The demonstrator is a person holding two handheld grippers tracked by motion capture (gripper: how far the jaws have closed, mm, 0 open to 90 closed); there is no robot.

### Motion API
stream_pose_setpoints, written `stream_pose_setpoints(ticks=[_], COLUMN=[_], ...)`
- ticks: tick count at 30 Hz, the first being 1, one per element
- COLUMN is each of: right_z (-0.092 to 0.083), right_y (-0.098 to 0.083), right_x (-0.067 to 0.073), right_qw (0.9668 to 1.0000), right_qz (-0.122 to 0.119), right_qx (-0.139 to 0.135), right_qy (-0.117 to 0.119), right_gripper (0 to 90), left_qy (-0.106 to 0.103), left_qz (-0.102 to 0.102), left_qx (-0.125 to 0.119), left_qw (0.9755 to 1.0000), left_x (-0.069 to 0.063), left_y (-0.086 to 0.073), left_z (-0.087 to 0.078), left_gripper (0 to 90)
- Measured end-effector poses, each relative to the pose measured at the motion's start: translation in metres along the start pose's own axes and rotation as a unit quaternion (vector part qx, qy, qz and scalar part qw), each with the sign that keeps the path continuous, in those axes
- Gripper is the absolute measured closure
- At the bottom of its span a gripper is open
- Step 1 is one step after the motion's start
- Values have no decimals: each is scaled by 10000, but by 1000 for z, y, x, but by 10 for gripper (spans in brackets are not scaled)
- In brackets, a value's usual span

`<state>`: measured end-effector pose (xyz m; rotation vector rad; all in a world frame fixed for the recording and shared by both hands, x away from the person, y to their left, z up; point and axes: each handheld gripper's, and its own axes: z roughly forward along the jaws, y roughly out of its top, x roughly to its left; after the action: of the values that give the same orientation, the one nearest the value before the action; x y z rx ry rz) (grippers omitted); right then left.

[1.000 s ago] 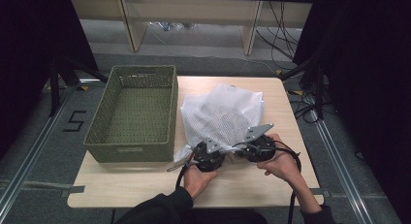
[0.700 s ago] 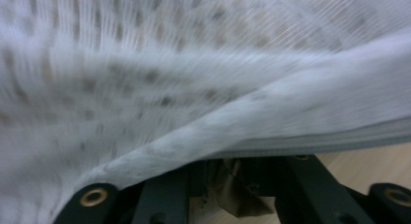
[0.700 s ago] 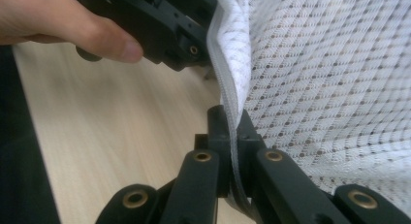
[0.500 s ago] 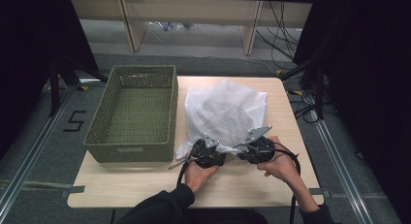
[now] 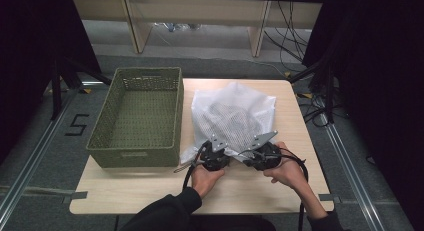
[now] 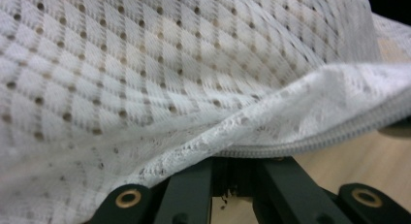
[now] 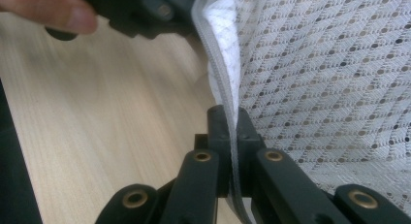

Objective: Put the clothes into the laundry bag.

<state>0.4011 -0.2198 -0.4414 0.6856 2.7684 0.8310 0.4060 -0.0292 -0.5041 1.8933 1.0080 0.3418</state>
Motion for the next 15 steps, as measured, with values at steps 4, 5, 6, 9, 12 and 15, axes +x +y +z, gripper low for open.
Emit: stream_pose_setpoints(ticks=[4, 5, 6, 9, 12, 15], right_z=[8, 11, 15, 26, 36, 39], right_y=[-3, -3, -3, -1, 2, 3], right_x=[-2, -1, -2, -4, -6, -8], right_qw=[10000, 9999, 9999, 9998, 9997, 9995], right_qz=[72, 120, 121, 157, 200, 215], right_qx=[-10, 9, -7, -53, 23, 64], right_qy=[-25, -54, -46, -87, -135, -211], right_gripper=[900, 900, 900, 900, 900, 900], left_qy=[-204, -241, -289, -319, -84, 220], left_qz=[2, 108, 188, 213, 344, 262], left_qx=[148, 240, 318, 354, 427, 636], left_qw=[9997, 9994, 9989, 9986, 9985, 9974], left_x=[1, 4, 6, 14, 29, 44], left_y=[-9, -10, -11, -14, -20, -26], left_z=[-4, -9, -14, -37, -60, -71], left_gripper=[788, 771, 744, 633, 581, 561])
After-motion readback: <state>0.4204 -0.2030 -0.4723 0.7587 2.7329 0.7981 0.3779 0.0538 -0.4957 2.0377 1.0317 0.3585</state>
